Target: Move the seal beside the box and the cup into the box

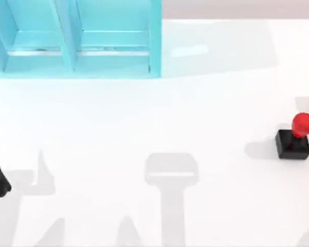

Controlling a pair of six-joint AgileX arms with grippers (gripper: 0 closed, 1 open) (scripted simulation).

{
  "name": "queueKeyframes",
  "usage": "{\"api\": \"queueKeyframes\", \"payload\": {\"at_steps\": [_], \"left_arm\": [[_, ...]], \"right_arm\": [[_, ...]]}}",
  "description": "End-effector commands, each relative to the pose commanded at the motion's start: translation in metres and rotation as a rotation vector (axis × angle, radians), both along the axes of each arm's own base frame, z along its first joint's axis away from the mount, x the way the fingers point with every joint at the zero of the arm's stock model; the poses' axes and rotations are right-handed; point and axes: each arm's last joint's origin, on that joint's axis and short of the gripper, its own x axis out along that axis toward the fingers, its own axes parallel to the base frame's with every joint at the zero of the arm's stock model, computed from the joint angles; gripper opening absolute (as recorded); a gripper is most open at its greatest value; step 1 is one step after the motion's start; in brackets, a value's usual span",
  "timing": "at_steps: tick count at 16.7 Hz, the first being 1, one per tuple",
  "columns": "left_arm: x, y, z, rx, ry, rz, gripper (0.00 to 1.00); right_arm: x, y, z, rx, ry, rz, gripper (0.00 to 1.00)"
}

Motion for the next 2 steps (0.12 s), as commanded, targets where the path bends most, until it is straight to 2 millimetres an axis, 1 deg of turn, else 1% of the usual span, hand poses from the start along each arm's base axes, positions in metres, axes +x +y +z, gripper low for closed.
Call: {"api": "queueKeyframes", "payload": {"at_steps": [2], "left_arm": [[0.0, 0.0, 0.0, 0.0, 0.0, 0.0, 1.0]], "right_arm": [[-0.0021, 0.001, -0.0008, 0.004, 0.014, -0.001, 1.0]]}}
